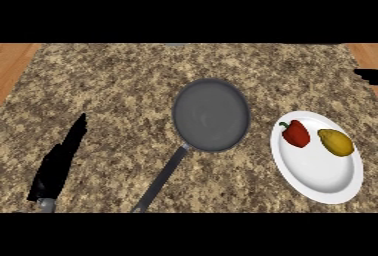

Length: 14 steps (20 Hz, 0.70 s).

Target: Pick the lemon from the plate and place it in the pan

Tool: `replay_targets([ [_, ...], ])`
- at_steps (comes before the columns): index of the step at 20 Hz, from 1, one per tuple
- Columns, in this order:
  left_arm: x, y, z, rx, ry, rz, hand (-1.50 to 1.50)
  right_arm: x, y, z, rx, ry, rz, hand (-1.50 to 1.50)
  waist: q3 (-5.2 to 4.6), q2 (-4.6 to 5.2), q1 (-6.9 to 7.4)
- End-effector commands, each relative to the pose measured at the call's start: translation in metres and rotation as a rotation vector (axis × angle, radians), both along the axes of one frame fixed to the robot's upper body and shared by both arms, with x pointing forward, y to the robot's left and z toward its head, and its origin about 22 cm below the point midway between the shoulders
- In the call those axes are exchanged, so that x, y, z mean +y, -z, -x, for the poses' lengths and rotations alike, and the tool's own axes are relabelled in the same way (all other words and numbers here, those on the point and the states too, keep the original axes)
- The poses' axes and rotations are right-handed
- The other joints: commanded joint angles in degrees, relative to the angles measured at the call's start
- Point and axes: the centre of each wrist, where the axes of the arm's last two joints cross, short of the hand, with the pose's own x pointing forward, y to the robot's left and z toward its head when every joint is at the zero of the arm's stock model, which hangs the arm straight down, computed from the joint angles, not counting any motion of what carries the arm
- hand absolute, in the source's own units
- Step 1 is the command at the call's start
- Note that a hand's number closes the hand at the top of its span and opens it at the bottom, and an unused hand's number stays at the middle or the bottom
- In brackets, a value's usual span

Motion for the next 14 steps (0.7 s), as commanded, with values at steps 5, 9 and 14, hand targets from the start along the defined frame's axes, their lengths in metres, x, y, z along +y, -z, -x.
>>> replay_targets([
  [5, -0.002, 0.001, 0.005, 0.022, -0.012, 0.008, 0.00, 0.052, 0.004, -0.026, 0.120, -0.076, 0.123, -1.50, -0.02, -0.24, -0.92],
  [9, -0.021, 0.005, 0.006, 0.009, -0.014, -0.005, 0.00, 0.053, 0.001, -0.030, 0.171, -0.107, 0.246, -1.50, 0.00, -0.14, -0.76],
  [14, -0.001, -0.003, 0.004, 0.000, -0.020, -0.007, 0.00, 0.094, 0.014, -0.040, 0.252, -0.143, 0.363, -1.50, -0.03, -0.25, -0.99],
])
